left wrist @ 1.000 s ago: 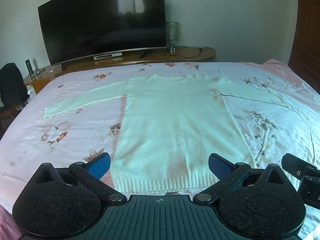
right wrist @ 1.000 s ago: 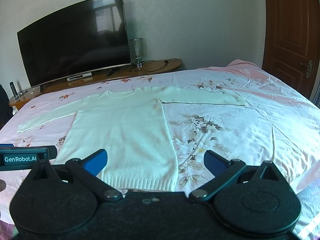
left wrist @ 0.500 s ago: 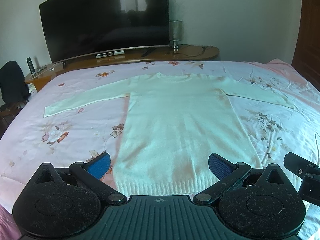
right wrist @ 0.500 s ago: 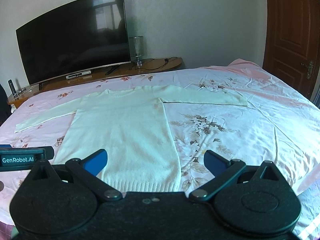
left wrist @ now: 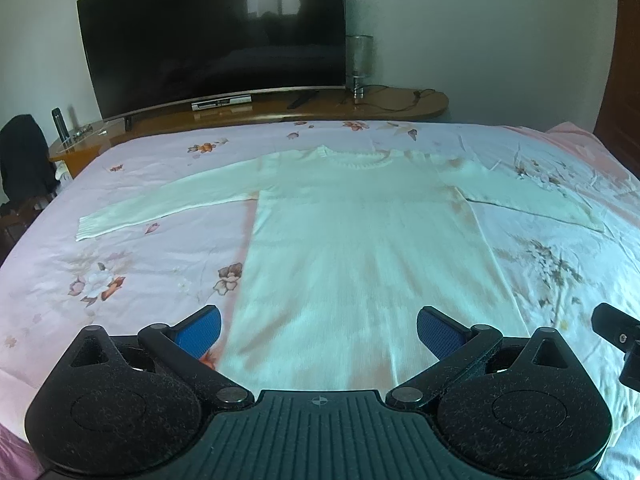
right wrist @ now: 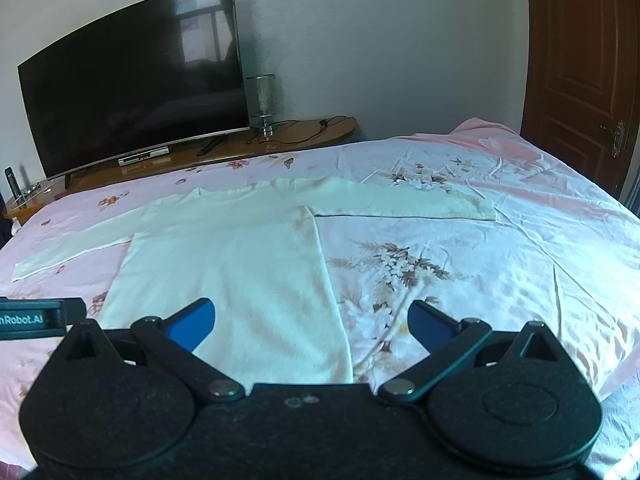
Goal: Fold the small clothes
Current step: 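Move the right tool down toward the sweater's sleeve cuff, then grasp the sleeve cuff with the right tool and fold it across the body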
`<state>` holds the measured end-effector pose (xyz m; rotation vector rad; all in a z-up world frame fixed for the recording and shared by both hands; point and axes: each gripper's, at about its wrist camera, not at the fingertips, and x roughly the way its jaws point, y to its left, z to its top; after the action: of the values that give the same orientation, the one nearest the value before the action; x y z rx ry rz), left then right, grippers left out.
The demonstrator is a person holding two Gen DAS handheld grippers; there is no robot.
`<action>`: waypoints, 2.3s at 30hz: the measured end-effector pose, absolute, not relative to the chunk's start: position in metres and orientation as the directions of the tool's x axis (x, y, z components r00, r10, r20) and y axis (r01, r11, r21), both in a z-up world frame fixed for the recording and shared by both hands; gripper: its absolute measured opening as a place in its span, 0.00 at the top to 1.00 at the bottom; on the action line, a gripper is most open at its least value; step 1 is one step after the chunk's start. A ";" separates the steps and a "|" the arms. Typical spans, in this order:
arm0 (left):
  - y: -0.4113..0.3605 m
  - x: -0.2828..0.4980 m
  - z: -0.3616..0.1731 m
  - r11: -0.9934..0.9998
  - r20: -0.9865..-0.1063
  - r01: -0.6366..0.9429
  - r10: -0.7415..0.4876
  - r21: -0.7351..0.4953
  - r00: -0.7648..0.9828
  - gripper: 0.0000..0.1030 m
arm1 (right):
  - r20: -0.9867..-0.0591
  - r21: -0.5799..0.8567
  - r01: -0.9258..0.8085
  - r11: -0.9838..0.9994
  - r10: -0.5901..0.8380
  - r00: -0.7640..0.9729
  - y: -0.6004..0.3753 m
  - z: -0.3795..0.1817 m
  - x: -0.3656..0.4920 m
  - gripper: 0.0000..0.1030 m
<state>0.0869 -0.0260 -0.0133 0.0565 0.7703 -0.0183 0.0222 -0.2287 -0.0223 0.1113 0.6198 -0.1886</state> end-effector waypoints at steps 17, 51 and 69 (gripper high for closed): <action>-0.058 0.206 -0.041 0.999 -0.712 0.017 0.024 0.050 0.702 0.00 | -0.603 0.041 0.261 0.964 -0.184 0.776 -0.275 -0.046 0.121 0.00; -0.130 0.416 -0.139 0.993 -0.802 -0.036 0.110 0.109 0.587 0.00 | -0.805 0.068 0.600 0.797 -0.311 0.504 -0.491 -0.164 0.325 0.26; -0.110 0.429 -0.146 0.989 -0.796 -0.057 0.145 0.138 0.588 0.00 | -0.764 0.059 0.714 0.697 -0.428 0.482 -0.548 -0.164 0.337 0.28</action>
<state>0.4295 -0.1102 -0.1457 0.1016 0.9358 0.1180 0.3370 -0.5480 -0.1645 0.3991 0.8006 -0.7192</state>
